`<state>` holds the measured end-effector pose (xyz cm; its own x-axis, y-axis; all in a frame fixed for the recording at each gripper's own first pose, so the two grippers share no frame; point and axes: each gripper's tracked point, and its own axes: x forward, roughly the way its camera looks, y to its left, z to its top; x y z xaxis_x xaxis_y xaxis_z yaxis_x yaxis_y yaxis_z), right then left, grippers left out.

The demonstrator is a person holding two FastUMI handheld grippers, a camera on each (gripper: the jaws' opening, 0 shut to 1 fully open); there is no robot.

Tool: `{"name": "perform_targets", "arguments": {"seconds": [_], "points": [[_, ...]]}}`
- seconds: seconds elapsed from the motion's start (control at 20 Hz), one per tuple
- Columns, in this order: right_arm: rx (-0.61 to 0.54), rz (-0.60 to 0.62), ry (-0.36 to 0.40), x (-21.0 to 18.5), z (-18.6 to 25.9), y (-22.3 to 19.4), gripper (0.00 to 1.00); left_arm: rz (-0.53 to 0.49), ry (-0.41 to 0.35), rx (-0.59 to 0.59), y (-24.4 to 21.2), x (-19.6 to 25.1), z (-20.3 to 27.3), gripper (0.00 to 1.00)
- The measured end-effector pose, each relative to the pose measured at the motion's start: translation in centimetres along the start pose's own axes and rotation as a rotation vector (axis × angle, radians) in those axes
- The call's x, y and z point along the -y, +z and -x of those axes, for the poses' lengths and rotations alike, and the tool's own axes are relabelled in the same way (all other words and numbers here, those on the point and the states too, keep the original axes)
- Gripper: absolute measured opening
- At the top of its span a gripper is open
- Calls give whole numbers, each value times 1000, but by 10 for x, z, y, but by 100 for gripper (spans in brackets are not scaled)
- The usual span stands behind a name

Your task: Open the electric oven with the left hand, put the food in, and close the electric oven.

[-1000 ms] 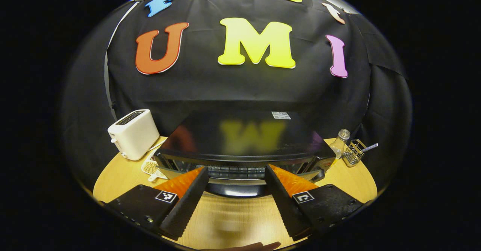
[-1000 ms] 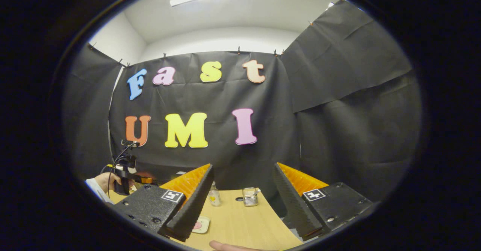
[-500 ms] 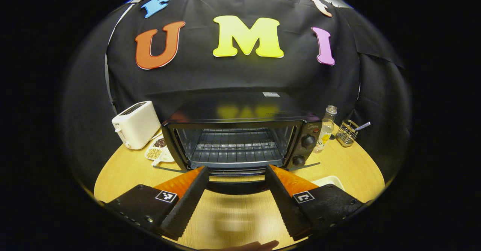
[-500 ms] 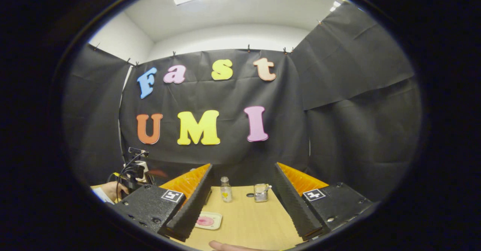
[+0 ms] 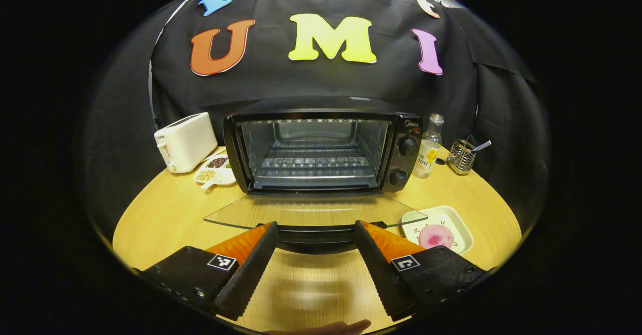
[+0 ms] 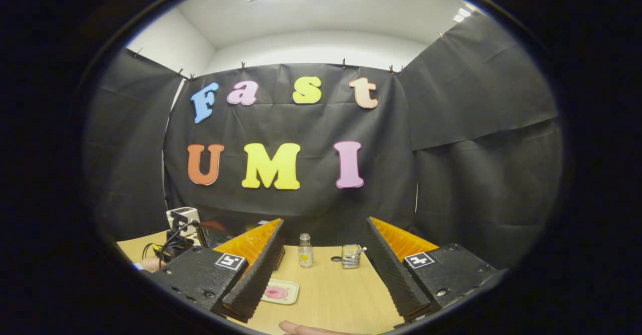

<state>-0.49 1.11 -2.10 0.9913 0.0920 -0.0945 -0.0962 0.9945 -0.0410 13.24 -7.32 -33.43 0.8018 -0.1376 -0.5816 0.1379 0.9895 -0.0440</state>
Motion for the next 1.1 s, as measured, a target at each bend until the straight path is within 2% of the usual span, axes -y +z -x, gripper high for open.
{"name": "perform_targets", "arguments": {"seconds": [0.05,0.1,0.2,0.25,0.3,0.45,0.5,0.55,0.6,0.7,0.75,0.85,0.95,1.1], "points": [[-23,10,8,-8,-3,-8,100,16,2,-7,-9,0,0,96],[-47,10,21,-16,-8,-13,96,40,3,-24,-18,0,-1,96],[-106,-7,54,-32,-19,-27,96,25,-1,-5,-21,1,0,95],[-137,-16,64,-37,-25,-35,100,7,-3,18,-19,0,0,95],[-165,-22,70,-40,-32,-42,96,12,-5,19,-22,-1,-1,95],[-236,-17,82,-49,-54,-66,96,33,3,-21,-36,-2,-4,96],[-263,-4,90,-53,-62,-74,100,33,4,-31,-39,-2,-3,97],[-301,17,84,-54,-73,-87,100,29,4,-35,-40,-2,-4,89],[-347,36,68,-49,-81,-100,96,22,3,-32,-41,-1,-5,97],[-450,54,66,-50,-94,-127,100,13,1,-70,-56,-2,-11,97],[-499,55,75,-56,-100,-138,97,25,1,-94,-63,-3,-13,97],[-584,40,82,-58,-109,-160,100,32,1,-60,-58,-3,-15,98],[-645,26,79,-58,-113,-177,96,18,1,-57,-61,-3,-13,96],[-704,47,86,-65,-128,-195,96,-18,-1,11,-50,-3,-5,96]]}}
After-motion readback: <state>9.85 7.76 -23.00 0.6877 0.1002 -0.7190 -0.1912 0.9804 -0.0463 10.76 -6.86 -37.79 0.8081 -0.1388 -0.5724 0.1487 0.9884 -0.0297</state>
